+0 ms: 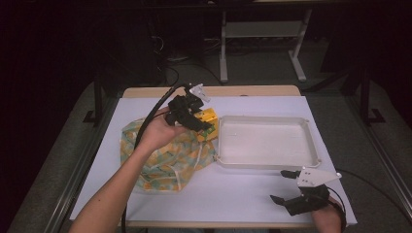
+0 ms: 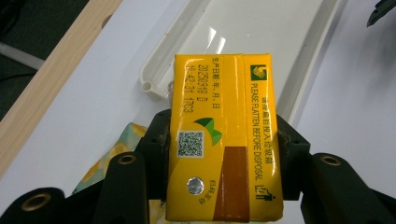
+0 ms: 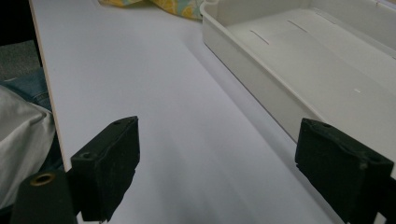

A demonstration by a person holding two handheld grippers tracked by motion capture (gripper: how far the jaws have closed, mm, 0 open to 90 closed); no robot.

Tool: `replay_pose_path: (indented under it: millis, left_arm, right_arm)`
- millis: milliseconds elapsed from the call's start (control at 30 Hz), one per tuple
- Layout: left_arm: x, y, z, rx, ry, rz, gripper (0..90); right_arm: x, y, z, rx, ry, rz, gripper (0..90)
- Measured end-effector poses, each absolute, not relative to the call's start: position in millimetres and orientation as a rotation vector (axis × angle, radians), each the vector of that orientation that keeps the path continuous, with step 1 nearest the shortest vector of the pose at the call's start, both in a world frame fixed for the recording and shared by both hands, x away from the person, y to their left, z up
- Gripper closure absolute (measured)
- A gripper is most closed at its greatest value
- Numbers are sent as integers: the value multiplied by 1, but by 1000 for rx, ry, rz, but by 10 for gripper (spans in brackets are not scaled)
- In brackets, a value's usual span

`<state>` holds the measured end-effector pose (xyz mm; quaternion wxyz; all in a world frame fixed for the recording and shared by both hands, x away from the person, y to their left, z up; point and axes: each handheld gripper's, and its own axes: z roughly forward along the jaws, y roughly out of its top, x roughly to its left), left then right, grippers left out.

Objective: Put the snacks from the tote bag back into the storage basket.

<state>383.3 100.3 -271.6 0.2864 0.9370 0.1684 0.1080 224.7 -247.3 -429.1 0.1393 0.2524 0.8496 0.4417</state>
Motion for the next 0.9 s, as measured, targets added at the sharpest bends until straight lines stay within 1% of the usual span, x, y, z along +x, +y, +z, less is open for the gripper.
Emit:
replay_pose_path:
  millis: [900]
  left_arm:
    - [384,63,-277,2512,372,233,504]
  right_arm:
    - [226,-248,-429,733,2449,1288,134]
